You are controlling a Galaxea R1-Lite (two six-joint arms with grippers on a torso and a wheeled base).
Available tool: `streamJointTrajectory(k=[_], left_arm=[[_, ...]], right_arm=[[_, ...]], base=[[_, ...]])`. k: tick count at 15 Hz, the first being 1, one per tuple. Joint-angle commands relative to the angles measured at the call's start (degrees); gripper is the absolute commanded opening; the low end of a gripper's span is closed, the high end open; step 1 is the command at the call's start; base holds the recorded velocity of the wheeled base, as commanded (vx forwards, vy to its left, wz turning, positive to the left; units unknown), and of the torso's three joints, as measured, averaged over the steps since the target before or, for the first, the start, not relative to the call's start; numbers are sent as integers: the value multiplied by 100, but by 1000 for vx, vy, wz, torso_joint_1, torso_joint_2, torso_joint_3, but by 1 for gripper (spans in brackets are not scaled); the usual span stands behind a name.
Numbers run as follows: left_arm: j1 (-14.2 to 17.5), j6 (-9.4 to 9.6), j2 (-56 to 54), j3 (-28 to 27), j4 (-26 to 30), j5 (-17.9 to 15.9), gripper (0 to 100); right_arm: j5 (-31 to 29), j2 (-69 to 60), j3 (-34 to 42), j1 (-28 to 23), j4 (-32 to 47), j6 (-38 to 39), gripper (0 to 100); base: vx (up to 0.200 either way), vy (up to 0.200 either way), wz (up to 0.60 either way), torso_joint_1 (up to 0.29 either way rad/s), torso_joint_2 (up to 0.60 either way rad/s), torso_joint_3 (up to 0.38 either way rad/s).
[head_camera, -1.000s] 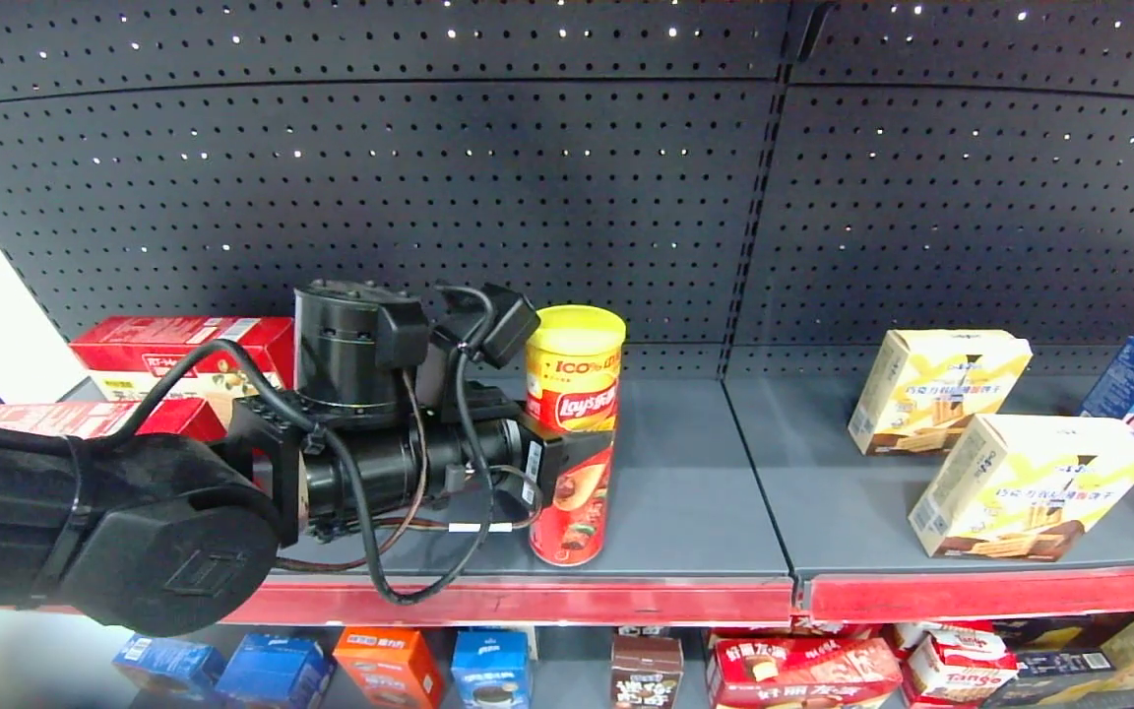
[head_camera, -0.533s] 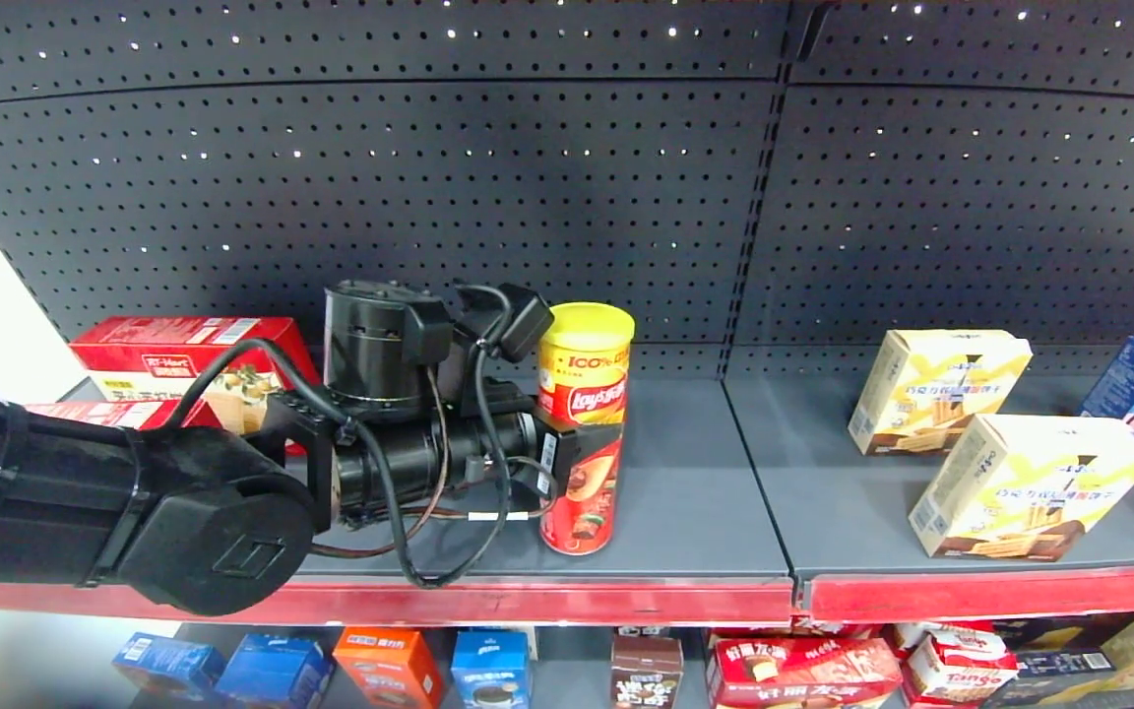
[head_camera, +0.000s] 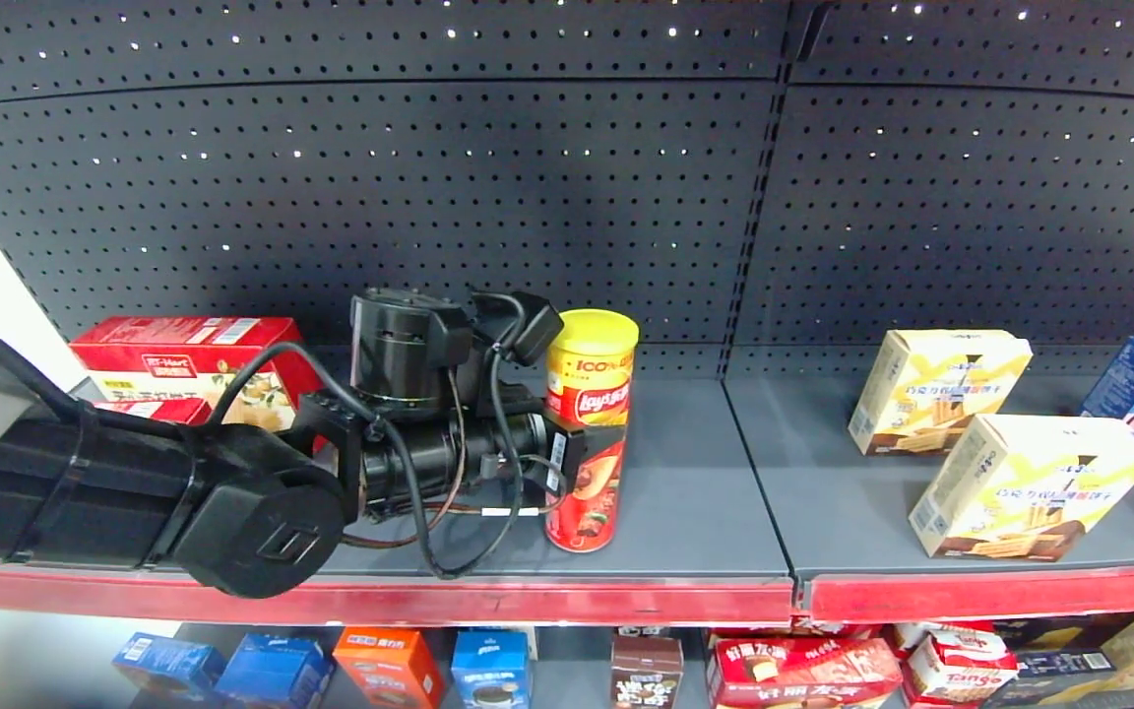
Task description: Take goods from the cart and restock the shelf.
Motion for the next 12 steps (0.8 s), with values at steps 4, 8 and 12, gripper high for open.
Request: streamJointTrajectory(k=[4,8,12], left_arm=[[20,1,149,-144,-5,10,0],[38,-8,157,-179,4,10,100],[38,1,149,-188,4,71,100]], right_arm=[[1,-2,-1,0,9,51,0],[-8,-2,-10,0,9,78,0],[-8,-2,-10,0,9,78,0]], base=[[0,0,0,0,0,0],[0,0,0,0,0,0],[0,0,0,0,0,0]])
